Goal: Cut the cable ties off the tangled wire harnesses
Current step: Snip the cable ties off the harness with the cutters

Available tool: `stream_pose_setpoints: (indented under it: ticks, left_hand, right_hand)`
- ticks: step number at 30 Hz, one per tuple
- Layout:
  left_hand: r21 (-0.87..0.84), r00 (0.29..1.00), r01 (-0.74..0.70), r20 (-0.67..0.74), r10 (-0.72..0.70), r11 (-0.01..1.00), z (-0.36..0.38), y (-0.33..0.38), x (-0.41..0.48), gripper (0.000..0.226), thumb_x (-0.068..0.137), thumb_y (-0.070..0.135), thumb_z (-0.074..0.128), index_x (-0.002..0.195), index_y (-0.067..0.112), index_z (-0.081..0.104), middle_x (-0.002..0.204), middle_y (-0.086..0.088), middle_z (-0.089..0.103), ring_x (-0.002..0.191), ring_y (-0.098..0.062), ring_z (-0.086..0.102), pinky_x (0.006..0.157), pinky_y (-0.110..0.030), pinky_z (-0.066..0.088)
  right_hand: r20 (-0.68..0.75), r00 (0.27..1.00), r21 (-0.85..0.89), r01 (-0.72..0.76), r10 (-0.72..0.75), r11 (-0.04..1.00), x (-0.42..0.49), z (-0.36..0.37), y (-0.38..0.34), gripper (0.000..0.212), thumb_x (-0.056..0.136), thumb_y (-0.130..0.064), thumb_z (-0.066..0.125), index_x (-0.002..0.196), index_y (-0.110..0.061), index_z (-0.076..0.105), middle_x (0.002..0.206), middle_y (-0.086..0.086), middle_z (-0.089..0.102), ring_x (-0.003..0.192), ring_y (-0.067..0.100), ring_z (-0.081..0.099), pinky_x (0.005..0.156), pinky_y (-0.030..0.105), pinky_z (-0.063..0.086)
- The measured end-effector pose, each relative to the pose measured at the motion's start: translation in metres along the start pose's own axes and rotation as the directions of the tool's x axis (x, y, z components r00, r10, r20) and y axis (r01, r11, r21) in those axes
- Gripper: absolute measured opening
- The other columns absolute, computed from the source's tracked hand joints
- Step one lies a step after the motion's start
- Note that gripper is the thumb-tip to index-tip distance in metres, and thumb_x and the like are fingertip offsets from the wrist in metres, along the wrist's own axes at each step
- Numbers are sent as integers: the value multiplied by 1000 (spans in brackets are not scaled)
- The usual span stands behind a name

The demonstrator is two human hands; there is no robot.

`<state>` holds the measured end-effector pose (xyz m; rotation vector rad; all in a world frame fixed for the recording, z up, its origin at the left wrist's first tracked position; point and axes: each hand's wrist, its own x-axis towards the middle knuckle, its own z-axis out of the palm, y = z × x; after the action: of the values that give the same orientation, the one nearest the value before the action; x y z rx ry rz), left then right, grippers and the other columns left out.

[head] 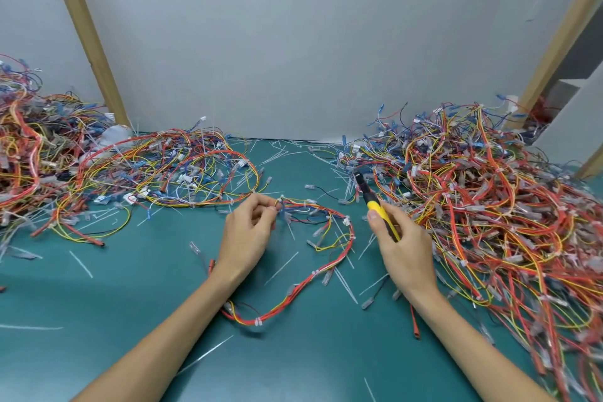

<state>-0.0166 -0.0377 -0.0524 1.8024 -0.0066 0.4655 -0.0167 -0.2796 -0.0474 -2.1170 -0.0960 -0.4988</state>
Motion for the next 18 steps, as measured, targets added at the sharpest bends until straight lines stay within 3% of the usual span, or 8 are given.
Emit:
stream_pose_setpoints:
  ticks: [3, 6, 9, 14, 18]
  left_hand:
    - [159, 997, -79, 38, 73, 984, -2, 4, -6, 13, 83, 25, 44, 75, 21, 53, 57, 4, 59, 53, -12, 48, 60, -35, 41]
    - [113, 998, -65, 25, 63, 991, -4, 8, -9, 17, 82, 21, 41, 68, 17, 49, 60, -8, 58, 59, -25, 50, 64, -44, 43]
    - [36, 998, -28, -47, 30, 999, -7, 11, -8, 18, 80, 20, 40, 67, 10, 48, 60, -12, 56, 56, -17, 48, 60, -38, 41]
    - [-73, 995, 25, -96, -32, 997, -8, 11, -5, 20, 78, 24, 40, 69, 7, 47, 59, -6, 54, 55, -16, 46, 53, -26, 37]
    - [-133, 992, 33, -116, -48, 991, -9, 11, -3, 14, 75, 22, 41, 66, 15, 49, 56, 0, 54, 50, -10, 45, 46, -15, 37]
  right_hand:
    - [-28, 999, -172, 25, -30, 985, 0, -3, 1, 55, 89, -60, 53, 132, -26, 61, 122, -5, 68, 110, 15, 62, 94, 40, 50]
    - [-36, 991, -346, 110, -131, 932, -2, -5, -2, 51, 92, -50, 58, 136, -24, 58, 127, -2, 65, 116, 21, 59, 94, 38, 49]
    - [-1, 984, -514, 154, -179, 844, -2, -6, -1, 48, 92, -41, 62, 137, -26, 57, 126, -2, 64, 115, 23, 57, 94, 39, 47]
    - [141, 989, -688, 126, -39, 714, -1, -6, 2, 46, 93, -53, 50, 136, -35, 56, 141, -8, 55, 129, 18, 45, 104, 38, 32]
    - [147, 985, -614, 164, -92, 772, -4, -3, -4, 42, 93, -53, 50, 127, -32, 64, 136, -6, 60, 127, 16, 49, 107, 36, 26]
